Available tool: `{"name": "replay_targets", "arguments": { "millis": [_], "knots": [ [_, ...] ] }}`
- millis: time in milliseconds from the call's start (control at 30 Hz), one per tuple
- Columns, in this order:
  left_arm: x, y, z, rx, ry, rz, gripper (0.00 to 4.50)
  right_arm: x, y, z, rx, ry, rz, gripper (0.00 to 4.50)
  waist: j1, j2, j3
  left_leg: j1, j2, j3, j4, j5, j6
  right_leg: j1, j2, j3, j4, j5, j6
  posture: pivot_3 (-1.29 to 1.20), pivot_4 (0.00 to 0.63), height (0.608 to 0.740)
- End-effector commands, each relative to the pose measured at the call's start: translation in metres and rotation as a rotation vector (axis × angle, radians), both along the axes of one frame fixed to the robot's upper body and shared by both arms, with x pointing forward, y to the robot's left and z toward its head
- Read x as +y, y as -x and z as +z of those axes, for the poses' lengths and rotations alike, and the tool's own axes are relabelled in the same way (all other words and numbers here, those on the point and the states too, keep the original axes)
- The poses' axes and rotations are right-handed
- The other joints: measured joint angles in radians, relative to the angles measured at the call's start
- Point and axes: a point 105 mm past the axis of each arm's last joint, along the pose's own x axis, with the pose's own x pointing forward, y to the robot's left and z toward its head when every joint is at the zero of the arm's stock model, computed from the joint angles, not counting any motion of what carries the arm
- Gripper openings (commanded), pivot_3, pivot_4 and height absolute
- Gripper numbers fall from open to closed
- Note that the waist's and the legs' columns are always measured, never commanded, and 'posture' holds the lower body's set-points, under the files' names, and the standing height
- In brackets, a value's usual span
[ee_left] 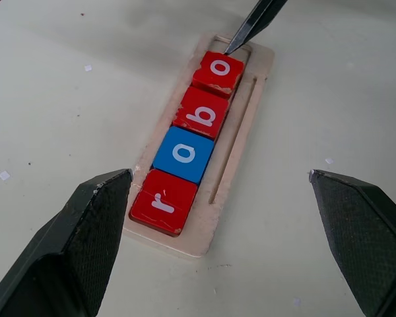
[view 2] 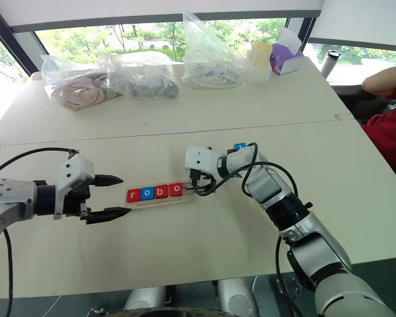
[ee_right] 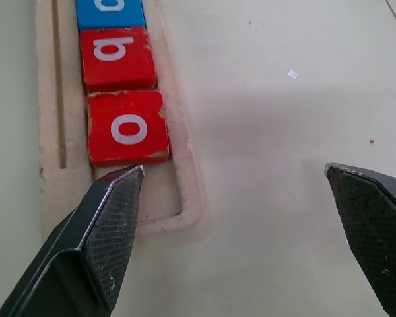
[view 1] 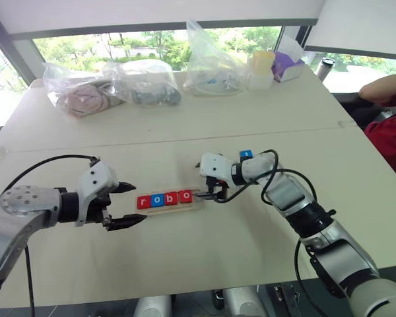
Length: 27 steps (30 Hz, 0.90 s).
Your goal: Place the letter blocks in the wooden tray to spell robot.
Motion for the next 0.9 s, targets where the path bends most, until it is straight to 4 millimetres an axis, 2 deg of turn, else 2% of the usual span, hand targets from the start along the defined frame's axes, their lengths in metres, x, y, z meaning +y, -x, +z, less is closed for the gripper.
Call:
{"name": "replay_targets", "arguments": {
  "millis": [33,167,333,500,633,767,833,900],
  "knots": [
    [-0.003,0.001,0.005,-0.032,-0.002,-0.008,4.50,0.010,0.002,0.007,-0.027,-0.022,0.038,4.47,-0.001,0.000,0.000,0.000,0.000,0.000,0.000,0.000,0.000,0.000,0.000,0.000,0.000,0.000,0.000,0.00,0.150,0.740],
    [-0.004,0.001,0.005,-0.033,-0.001,-0.007,4.50,0.020,0.005,0.010,-0.015,-0.049,0.051,4.47,0.000,0.000,0.000,0.000,0.000,0.000,0.000,0.000,0.000,0.000,0.000,0.000,0.000,0.000,0.000,0.00,0.150,0.740],
    [-0.005,0.000,0.005,-0.037,0.001,-0.006,4.50,0.022,0.005,0.009,-0.016,-0.041,0.052,4.47,0.000,0.000,0.000,0.000,0.000,0.000,0.000,0.000,0.000,0.000,0.000,0.000,0.000,0.000,0.000,0.00,0.150,0.740],
    [-0.006,0.000,0.005,-0.040,0.002,-0.006,4.50,0.014,-0.001,0.012,-0.046,-0.030,0.017,4.47,0.000,0.000,0.000,0.000,0.000,0.000,0.000,0.000,0.000,0.000,0.000,0.000,0.000,0.000,0.000,0.00,0.150,0.740],
    [-0.005,-0.002,0.008,-0.047,0.003,-0.005,4.50,-0.006,-0.012,0.031,-0.071,-0.077,-0.072,4.47,0.001,0.000,0.000,0.000,0.000,0.000,0.000,0.000,0.000,0.000,0.000,0.000,0.000,0.000,0.000,0.00,0.150,0.740],
    [-0.020,-0.014,0.039,-0.140,0.182,0.005,4.50,-0.051,-0.027,0.076,-0.037,-0.324,-0.380,4.47,0.007,0.000,0.000,-0.001,0.000,-0.001,0.000,0.000,0.000,0.000,-0.001,0.000,0.000,0.000,0.000,0.00,0.150,0.740],
    [-0.029,-0.027,0.055,-0.207,0.281,0.021,4.50,-0.072,-0.033,0.080,-0.046,-0.401,-0.557,4.47,0.012,-0.002,0.000,-0.003,-0.001,-0.003,0.002,0.000,0.000,0.000,-0.001,-0.001,0.000,0.002,0.003,0.00,0.150,0.740],
    [-0.037,-0.032,0.060,-0.217,0.316,0.003,4.50,-0.087,-0.037,0.069,-0.048,-0.401,-0.702,4.47,0.010,-0.003,-0.001,-0.002,-0.001,-0.003,0.002,0.000,0.000,0.001,-0.001,-0.001,0.000,0.004,0.000,0.00,0.150,0.740]
  ]
}}
